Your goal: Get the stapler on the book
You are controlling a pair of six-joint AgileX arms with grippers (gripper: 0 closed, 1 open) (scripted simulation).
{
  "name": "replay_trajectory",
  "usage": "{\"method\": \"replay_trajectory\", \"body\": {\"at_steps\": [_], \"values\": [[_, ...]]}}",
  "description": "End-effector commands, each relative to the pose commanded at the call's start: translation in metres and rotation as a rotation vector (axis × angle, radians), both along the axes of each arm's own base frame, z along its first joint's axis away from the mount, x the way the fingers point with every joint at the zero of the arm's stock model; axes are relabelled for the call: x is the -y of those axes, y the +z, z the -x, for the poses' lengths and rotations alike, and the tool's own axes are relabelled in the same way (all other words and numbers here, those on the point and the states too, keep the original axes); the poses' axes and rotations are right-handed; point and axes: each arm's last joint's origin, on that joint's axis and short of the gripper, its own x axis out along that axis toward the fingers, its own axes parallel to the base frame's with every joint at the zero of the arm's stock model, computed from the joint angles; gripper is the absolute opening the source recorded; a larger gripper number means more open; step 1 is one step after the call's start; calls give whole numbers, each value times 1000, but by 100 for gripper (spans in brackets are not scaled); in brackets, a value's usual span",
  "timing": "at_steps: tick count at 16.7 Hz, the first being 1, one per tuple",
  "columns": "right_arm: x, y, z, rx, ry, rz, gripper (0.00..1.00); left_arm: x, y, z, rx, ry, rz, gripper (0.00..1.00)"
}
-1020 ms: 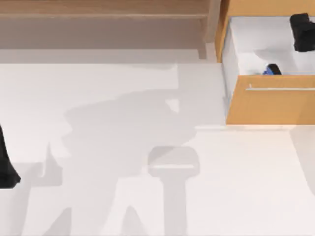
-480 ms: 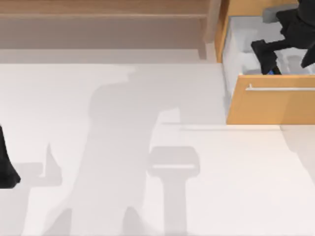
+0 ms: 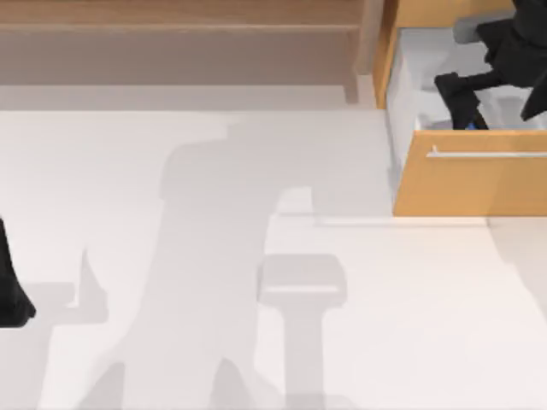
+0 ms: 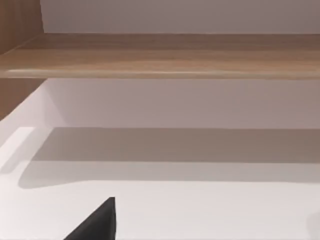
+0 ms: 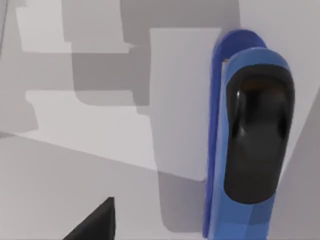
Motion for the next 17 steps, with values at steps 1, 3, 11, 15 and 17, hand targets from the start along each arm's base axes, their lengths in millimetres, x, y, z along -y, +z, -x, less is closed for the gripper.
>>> {"method": "replay_trajectory", "body": {"at_steps": [1,3,11,15,17], "values": [[0,2,1,-1,2,0,100,0,0,0,0,0,0,100],[0,11,3,-3,7,0,100,0,0,0,0,0,0,100],[-1,56,20,-2,4,3,100,0,0,0,0,0,0,100],[-1,50,20,-4,1,2,100,0,0,0,0,0,0,100],[-1,37,17,-2,1,0,100,0,0,0,0,0,0,100]]}}
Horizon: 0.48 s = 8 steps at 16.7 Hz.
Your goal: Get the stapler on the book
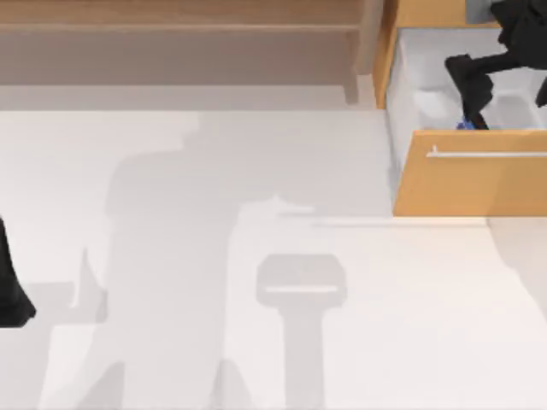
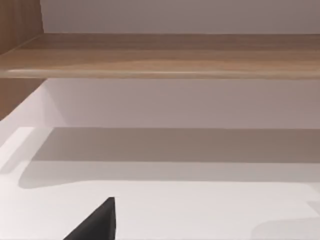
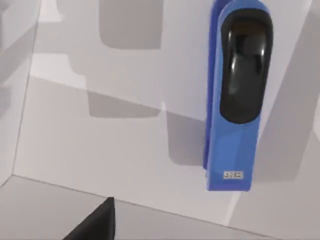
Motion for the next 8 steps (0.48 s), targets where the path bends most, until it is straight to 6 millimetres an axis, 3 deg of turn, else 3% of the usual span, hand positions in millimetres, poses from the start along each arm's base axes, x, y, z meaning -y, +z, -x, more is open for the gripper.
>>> {"method": "replay_trajectory", "body": {"at_steps": [8], "values": [[-3,-84,-21,4,5,0,100,0,0,0,0,0,0,100]]}}
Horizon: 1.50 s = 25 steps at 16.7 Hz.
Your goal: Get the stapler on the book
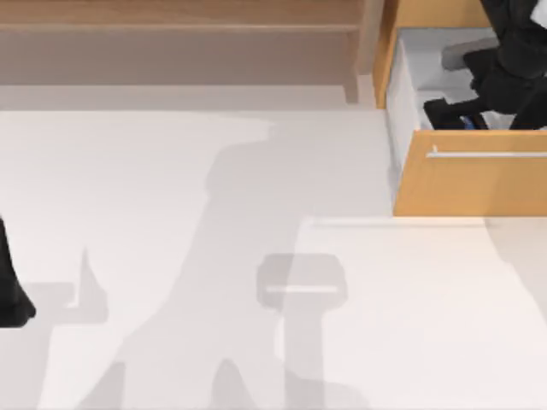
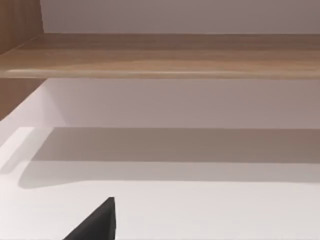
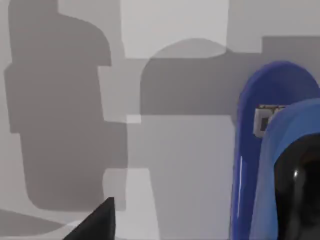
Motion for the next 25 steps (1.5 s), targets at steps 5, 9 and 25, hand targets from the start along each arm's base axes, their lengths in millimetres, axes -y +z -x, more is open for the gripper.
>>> {"method": "replay_trajectory", "body": {"at_steps": [5,9,25], "values": [[0,-3,0,-2,-1,0,100,0,0,0,0,0,0,100],[0,-3,0,-2,-1,0,70,0,0,0,0,0,0,100],[0,-3,0,-2,-1,0,0,0,0,0,0,0,0,100]]}}
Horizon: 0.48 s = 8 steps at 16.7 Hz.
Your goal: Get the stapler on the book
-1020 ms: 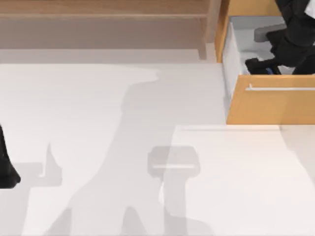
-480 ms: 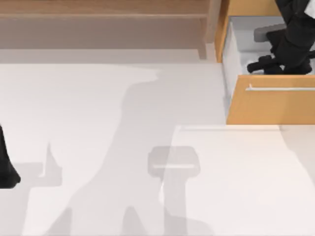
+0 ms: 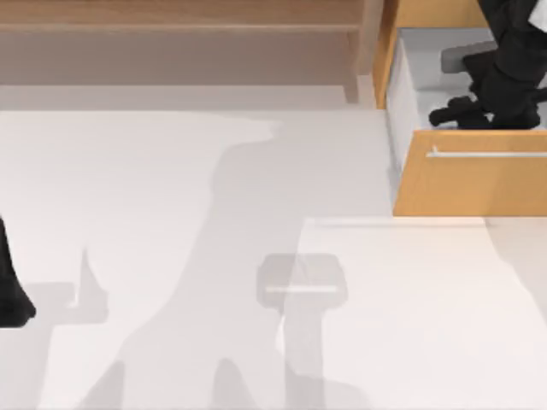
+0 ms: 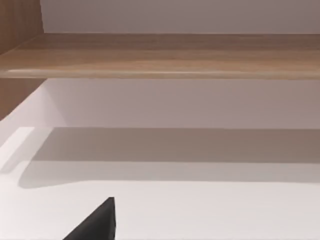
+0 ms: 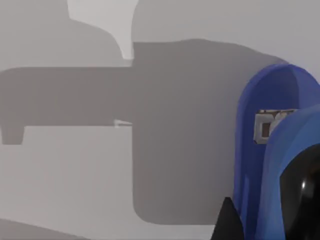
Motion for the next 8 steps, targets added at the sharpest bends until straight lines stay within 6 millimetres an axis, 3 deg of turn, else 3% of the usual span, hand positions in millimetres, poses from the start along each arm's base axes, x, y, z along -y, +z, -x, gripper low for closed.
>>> {"method": "replay_trajectory", "body": {"at_steps": [4,8], "values": [[0,6,0,12,2,-3,0,0,0,0,0,0,0,100],[2,40,10,68,34,-30,0,0,0,0,0,0,0,100]]}}
